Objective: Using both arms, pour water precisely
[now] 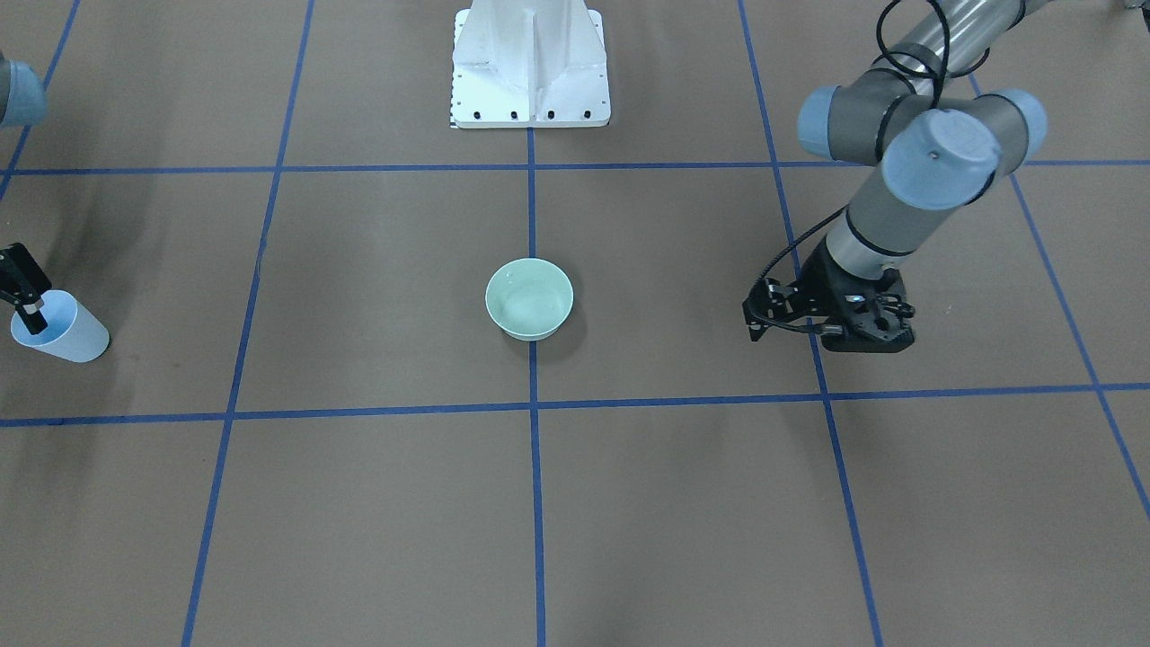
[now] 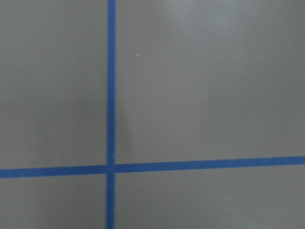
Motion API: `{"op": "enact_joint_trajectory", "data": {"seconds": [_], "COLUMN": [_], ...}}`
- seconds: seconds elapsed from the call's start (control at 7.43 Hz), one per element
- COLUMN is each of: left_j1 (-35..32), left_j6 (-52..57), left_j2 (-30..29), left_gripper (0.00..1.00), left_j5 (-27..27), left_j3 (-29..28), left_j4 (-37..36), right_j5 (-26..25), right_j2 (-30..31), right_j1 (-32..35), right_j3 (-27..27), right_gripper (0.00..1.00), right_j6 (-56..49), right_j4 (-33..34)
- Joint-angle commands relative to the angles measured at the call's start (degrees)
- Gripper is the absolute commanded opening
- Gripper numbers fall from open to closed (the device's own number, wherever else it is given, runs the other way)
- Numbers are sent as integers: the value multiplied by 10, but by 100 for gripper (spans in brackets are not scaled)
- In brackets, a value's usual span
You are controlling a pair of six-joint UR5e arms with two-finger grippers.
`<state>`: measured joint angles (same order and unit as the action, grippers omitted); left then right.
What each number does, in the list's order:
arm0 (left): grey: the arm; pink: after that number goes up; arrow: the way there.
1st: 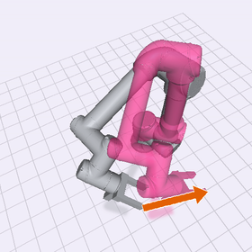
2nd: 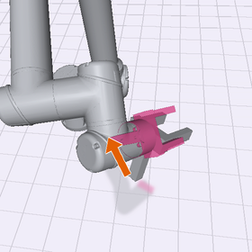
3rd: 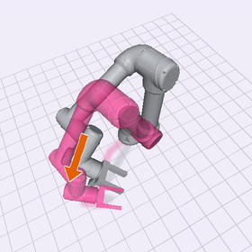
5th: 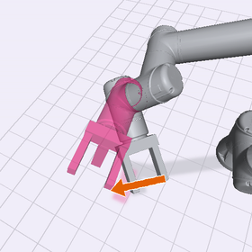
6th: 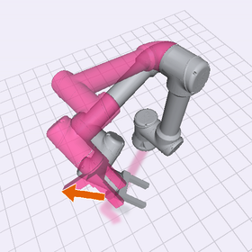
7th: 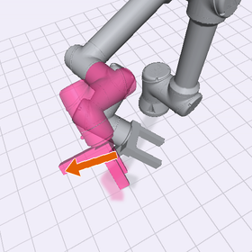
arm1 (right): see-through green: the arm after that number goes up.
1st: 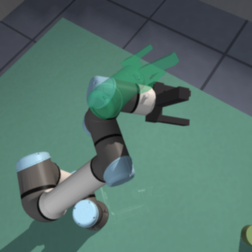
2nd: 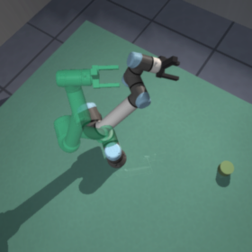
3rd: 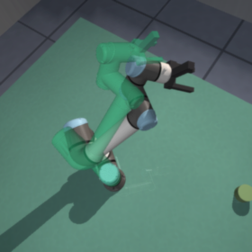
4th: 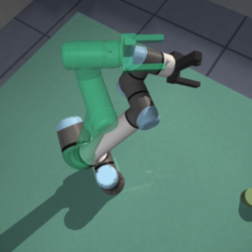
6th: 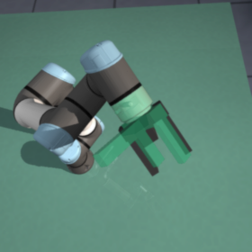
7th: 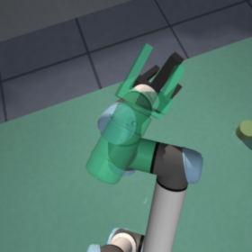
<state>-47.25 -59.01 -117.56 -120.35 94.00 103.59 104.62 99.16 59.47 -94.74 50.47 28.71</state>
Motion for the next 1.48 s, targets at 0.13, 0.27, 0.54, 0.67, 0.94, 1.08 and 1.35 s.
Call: {"op": "enact_joint_trajectory", "data": {"seconds": [0.13,0.27,0.54,0.67,0.94,1.08,1.35], "left_j1": [94,110,132,145,157,157,156], "left_j6": [-123,-131,-150,-150,-152,-153,-147], "left_j2": [-119,-160,-172,-172,-175,-175,-175], "left_gripper": [100,100,99,99,60,1,0], "left_j5": [47,50,51,52,51,49,44], "left_j3": [-55,-92,-121,-135,-144,-142,-138], "left_j4": [-4,-5,-5,-5,-6,-6,-6], "right_j5": [119,182,270,280,281,282,282], "right_j2": [-49,-62,-96,-115,-138,-137,-141], "right_j1": [106,145,211,217,221,221,221], "right_j3": [-46,-46,-51,-61,-84,-86,-86], "right_gripper": [99,99,99,99,99,99,99], "right_j6": [-153,-203,-329,-383,-392,-392,-392], "right_j4": [182,235,384,456,522,523,525]}}
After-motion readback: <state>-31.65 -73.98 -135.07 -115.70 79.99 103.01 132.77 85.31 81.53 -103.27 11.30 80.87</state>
